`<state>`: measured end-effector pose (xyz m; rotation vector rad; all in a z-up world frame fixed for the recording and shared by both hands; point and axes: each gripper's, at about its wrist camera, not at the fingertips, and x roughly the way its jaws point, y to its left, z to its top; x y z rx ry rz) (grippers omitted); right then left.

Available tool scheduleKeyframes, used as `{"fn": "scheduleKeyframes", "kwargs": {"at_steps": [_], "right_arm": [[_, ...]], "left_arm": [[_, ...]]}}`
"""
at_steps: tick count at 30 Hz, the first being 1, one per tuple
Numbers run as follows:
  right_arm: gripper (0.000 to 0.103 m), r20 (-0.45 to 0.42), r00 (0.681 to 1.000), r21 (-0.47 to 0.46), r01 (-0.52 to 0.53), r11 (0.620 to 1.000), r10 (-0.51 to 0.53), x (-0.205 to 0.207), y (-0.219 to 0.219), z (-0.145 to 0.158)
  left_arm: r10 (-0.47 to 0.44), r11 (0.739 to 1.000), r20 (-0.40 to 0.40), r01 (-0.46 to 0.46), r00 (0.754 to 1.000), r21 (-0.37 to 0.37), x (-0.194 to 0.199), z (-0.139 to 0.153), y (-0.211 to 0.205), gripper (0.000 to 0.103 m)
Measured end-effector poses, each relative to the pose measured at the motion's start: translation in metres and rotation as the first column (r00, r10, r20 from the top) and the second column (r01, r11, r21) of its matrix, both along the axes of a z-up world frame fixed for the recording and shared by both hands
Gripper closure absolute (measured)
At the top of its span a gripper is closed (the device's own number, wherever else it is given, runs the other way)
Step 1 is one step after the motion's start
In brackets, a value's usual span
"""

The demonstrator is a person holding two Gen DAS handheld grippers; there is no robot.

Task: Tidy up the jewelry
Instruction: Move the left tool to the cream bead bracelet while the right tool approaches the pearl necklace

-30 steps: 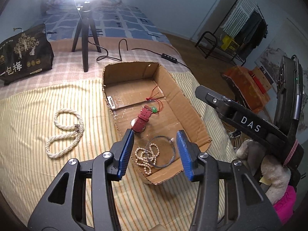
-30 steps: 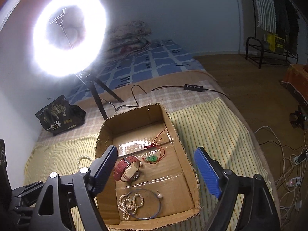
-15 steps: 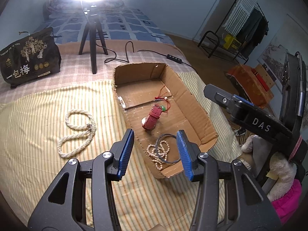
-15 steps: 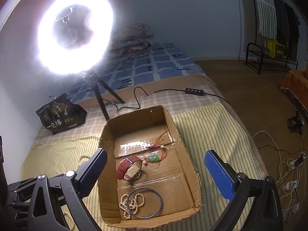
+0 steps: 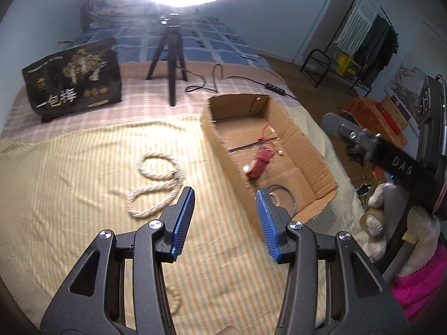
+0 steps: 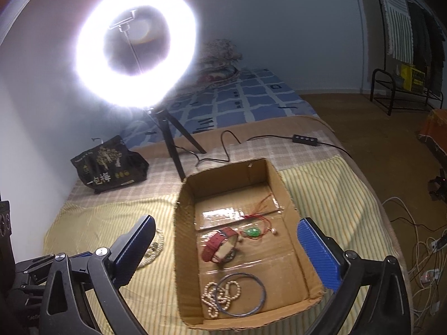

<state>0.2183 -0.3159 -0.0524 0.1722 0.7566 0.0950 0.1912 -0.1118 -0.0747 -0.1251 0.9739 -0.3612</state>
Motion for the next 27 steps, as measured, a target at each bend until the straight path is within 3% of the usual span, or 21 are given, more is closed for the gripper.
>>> {"fn": "scheduleKeyframes", "kwargs": {"at_steps": [14,27], "right_arm": [[0.002,-0.015,0.988,0.01,-0.152,0.988,0.152,0.003,0.065,-0.001],[0.021,-0.169,0.937,0.063,-0.298,0.952,0.305,0.013,0.131,-0.04]], "left_arm": [[0.089,0.996,-0.04,-0.088,0.995,0.022,-0.016,-0.013,0.077,0.057],[0.065,0.997,-0.165,-0.059,0.984,0.04,-0.033,-0.059,0.094,0.057]]}}
